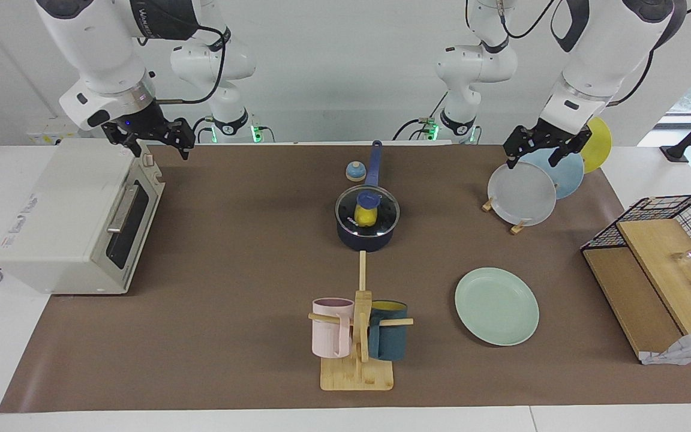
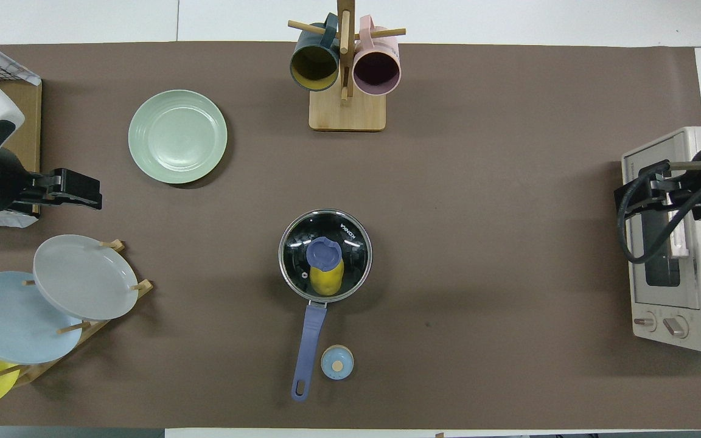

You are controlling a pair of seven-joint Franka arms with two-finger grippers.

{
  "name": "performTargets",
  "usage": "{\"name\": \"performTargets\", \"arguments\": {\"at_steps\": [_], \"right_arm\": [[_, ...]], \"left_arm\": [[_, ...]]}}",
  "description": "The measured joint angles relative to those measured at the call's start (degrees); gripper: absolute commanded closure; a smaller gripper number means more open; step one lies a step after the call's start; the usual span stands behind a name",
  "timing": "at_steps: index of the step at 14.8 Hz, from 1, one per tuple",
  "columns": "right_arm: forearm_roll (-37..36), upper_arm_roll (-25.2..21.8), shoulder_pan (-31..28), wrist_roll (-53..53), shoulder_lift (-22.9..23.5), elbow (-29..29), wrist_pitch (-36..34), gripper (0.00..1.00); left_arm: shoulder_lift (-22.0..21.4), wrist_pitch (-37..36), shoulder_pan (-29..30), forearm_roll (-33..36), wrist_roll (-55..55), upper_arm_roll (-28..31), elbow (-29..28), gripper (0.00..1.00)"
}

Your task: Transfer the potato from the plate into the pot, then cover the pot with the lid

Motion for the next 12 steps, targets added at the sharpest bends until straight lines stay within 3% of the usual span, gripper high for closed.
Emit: {"name": "performTargets", "arguments": {"at_steps": [12], "right_arm": [[0.0,0.0,-0.4,0.0,-0.2,-0.1,4.1,0.00]], "left_arm": [[0.0,0.0,0.0,0.0,0.0,0.0,0.0,0.00]]}}
